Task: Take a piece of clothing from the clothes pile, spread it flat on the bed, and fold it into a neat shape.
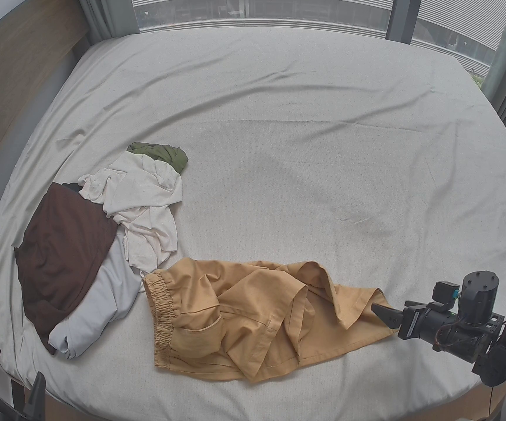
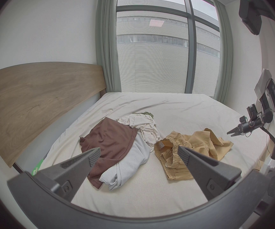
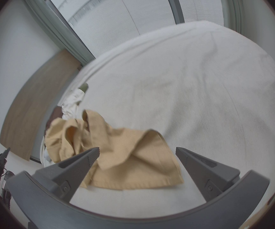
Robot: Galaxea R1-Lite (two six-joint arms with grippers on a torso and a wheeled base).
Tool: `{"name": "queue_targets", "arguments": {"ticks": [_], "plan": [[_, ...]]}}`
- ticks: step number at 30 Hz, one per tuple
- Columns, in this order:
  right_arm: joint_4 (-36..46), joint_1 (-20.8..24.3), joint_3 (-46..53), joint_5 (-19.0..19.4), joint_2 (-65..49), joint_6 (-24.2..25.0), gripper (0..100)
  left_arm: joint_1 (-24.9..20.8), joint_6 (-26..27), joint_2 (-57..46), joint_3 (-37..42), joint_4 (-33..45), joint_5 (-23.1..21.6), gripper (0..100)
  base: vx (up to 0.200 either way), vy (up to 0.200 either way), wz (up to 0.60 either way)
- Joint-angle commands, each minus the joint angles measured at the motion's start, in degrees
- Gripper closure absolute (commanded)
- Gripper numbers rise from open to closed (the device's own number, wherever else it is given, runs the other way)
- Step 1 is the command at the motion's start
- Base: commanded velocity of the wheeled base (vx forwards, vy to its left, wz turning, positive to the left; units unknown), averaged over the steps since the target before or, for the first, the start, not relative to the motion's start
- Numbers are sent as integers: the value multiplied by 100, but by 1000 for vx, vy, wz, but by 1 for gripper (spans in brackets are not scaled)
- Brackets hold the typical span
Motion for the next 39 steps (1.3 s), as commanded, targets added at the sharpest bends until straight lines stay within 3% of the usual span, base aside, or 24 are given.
{"name": "queue_targets", "arguments": {"ticks": [1,3,4,10,13,18,21,24,26,28,33,36,37,39], "plan": [[-96,368,19,125,-344,1,0,1,50,-93,101,-8,-59,0,0,0,0],[-96,368,19,125,-344,1,0,1,50,-93,101,-8,-59,0,0,0,0],[-96,623,-148,353,-696,-17,0,1,94,-93,101,-25,-94,0,0,0,0],[-79,1080,-587,696,-1223,-52,0,1,41,-93,-13,-184,-121,0,0,0,0],[-70,1414,-1009,925,-1258,-43,0,-166,-38,382,-1244,-412,-85,0,0,0,0],[-61,1809,-1422,1039,-968,-52,0,-438,-47,962,-1525,-386,-112,0,0,0,0],[71,1818,-1589,1355,-898,-43,0,-588,-47,1129,-1279,-412,-129,0,0,0,0],[387,1686,-1677,2287,-898,212,0,-869,-65,1445,-1208,-438,-156,0,0,0,0],[370,1625,-1677,2489,-924,440,0,-983,-109,1604,-1270,-447,-173,0,0,0,0],[370,1607,-1686,2551,-942,563,0,-1063,-144,1727,-1340,-456,-217,0,0,0,0],[378,1475,-1721,2577,-977,669,0,-1493,-1067,2957,-2412,-544,-885,0,0,0,0],[378,1414,-1721,2577,-959,669,0,-1493,-1128,3520,-2571,-570,-956,0,0,0,0],[378,1379,-1721,2577,-951,669,0,-1484,-1058,4276,-2500,-834,-956,0,0,0,0],[370,1343,-1730,2577,-959,669,0,-1502,-1058,4697,-2325,-1344,-991,0,0,0,0]]}}
